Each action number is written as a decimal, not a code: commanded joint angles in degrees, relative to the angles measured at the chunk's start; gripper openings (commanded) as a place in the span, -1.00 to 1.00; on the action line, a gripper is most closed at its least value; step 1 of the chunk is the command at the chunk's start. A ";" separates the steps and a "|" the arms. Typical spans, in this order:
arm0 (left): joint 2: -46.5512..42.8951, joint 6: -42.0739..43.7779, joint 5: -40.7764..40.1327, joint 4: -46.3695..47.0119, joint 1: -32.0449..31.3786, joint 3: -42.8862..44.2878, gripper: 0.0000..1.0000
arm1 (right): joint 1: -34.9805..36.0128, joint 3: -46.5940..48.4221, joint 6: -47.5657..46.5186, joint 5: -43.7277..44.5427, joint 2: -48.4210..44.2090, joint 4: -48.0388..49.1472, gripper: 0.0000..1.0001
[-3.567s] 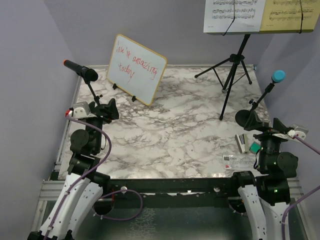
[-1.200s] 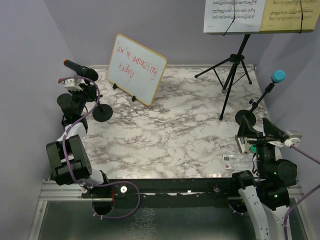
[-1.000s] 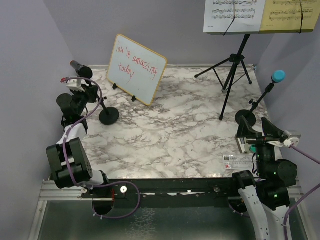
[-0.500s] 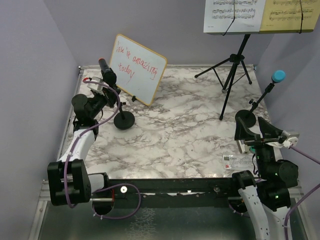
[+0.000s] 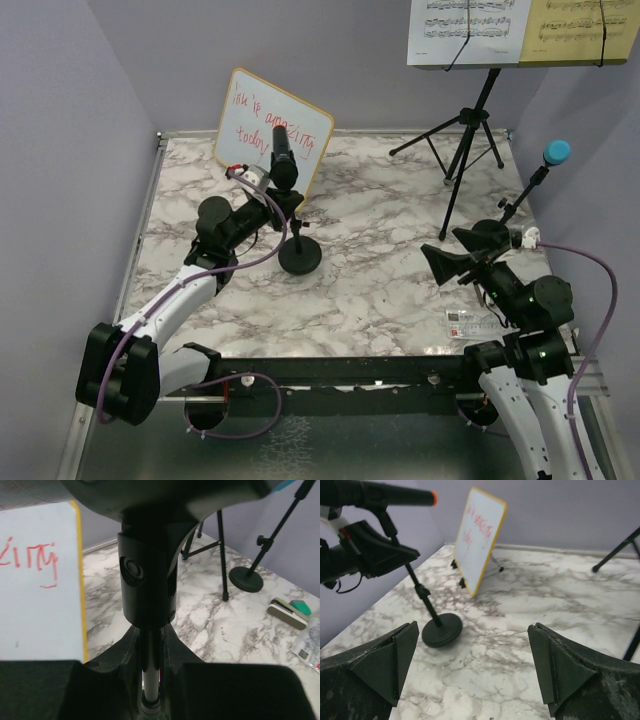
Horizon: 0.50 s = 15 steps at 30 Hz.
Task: Pack up the instrument practice props
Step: Move the microphone stand to the center of the board.
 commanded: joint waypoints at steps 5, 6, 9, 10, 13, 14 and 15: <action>-0.22 0.42 -12.48 14.65 -12.81 -1.45 -1.00 | 0.34 -6.72 8.67 -19.78 14.29 20.64 0.96; -0.26 0.74 -13.09 14.67 -13.24 -1.71 -1.00 | 0.42 -6.87 9.90 -21.16 16.80 22.77 0.95; -0.50 0.25 -15.14 14.71 -14.03 -2.59 -1.00 | 0.42 -7.56 15.30 -24.06 24.05 31.49 0.93; -0.37 0.30 -16.39 14.79 -14.68 -3.11 -1.00 | 0.44 -7.81 17.32 -24.50 26.39 34.08 0.92; 0.77 0.83 -20.18 15.38 -16.34 -4.66 -1.00 | 0.82 -7.89 23.18 -25.00 35.01 39.73 0.89; 1.33 0.62 -20.94 15.66 -16.50 -5.19 -1.00 | 1.39 -7.49 24.46 -25.33 37.82 40.98 0.87; 1.84 0.24 -21.27 16.11 -16.52 -5.64 -1.00 | 2.21 -7.09 25.50 -25.26 40.30 41.94 0.86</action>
